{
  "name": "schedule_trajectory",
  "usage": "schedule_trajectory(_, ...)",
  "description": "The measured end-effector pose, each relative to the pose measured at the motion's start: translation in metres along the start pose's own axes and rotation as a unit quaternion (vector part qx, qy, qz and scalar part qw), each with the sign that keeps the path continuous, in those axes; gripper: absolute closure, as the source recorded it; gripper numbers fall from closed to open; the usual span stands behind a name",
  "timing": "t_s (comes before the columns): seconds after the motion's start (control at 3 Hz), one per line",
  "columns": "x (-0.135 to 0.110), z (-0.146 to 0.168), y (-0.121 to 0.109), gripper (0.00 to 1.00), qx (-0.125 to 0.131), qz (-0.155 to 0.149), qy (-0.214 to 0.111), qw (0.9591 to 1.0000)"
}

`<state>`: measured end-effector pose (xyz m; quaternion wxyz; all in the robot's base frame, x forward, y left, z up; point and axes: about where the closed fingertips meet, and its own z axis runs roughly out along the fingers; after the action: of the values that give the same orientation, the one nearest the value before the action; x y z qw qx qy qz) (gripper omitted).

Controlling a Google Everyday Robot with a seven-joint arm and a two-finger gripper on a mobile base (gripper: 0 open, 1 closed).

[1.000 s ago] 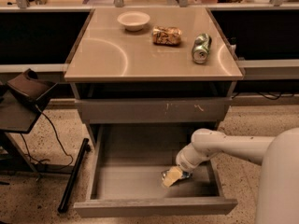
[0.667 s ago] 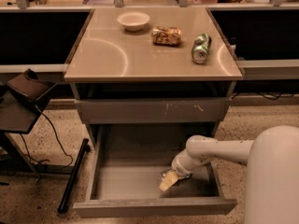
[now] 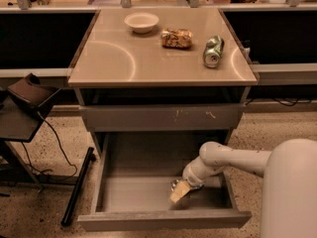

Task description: Pick redbull can from middle drawer and place on counter

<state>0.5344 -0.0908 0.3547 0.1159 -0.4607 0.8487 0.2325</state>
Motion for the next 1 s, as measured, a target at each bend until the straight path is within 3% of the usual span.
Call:
schedule_trajectory(0.33,0.0003,0.0006,-0.0006,0.0,-0.005,-0.002,-0.002,1.0)
schedule_trajectory(1.0,0.0003,0.0007,-0.0006,0.42,-0.005,-0.002,-0.002,1.0)
